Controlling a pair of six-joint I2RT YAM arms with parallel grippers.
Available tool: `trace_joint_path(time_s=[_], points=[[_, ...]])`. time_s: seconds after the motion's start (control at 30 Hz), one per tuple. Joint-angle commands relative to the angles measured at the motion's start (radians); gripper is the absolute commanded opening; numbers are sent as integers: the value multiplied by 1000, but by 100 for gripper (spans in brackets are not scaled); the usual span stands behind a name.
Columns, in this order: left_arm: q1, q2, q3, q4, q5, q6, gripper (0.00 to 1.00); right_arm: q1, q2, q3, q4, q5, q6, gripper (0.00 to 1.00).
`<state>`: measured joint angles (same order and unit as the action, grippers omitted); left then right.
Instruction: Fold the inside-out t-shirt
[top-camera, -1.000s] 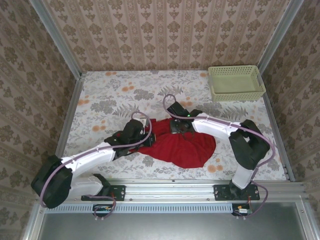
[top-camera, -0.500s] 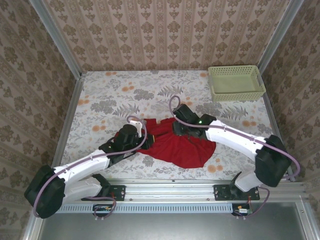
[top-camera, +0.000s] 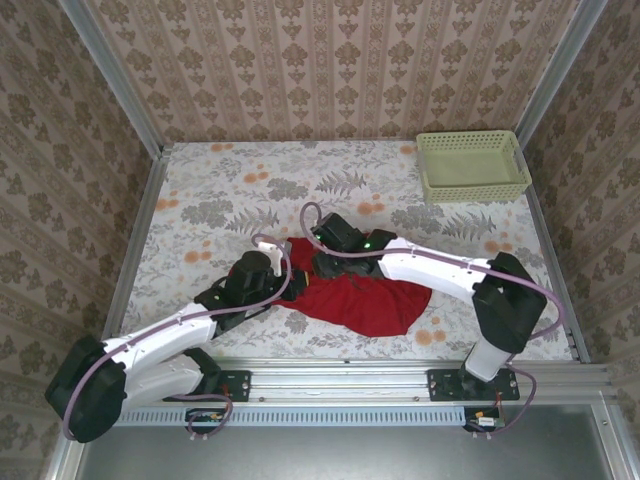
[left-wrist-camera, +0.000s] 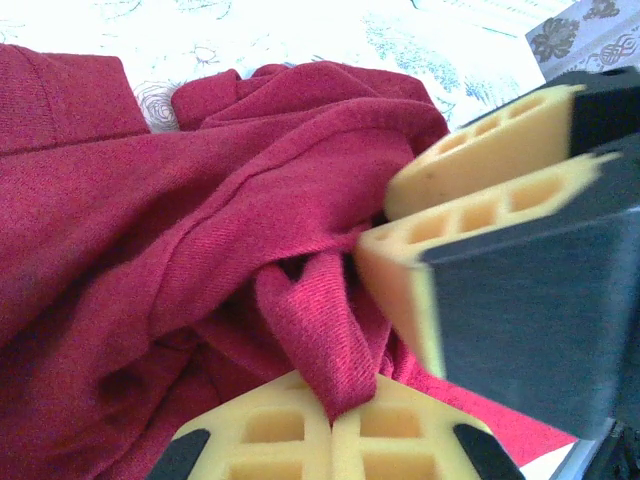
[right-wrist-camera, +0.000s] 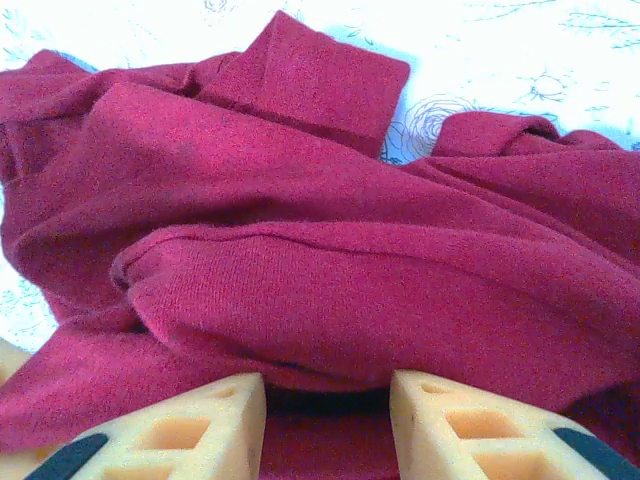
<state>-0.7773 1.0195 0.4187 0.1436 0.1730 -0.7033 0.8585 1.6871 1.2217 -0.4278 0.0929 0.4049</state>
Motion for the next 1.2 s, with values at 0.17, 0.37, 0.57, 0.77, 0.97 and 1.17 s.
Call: trace_joint_path(time_s=[0.17,0.37,0.57,0.77,0.97,1.17], points=[[5,-43,-18,6,13,27,0,2,91,91,-18,85,-62,40],[5,-55,-19,-16,0,33,0,4,115,119,-25,76,-81,21],[16,-75,-18,-76,-46,50,0,0,-14,93,-77,66,-46,0],[86,-90,-44,-87,-17,62,0,-60,-235,5,-145,-51,22,0],[133,-79,-55,-72,40,78,0,-187,-386,-104,-119,-194,87,0],[112,-27,11,-127,73,145,12,-205,-345,-65,-112,-214,83,0]])
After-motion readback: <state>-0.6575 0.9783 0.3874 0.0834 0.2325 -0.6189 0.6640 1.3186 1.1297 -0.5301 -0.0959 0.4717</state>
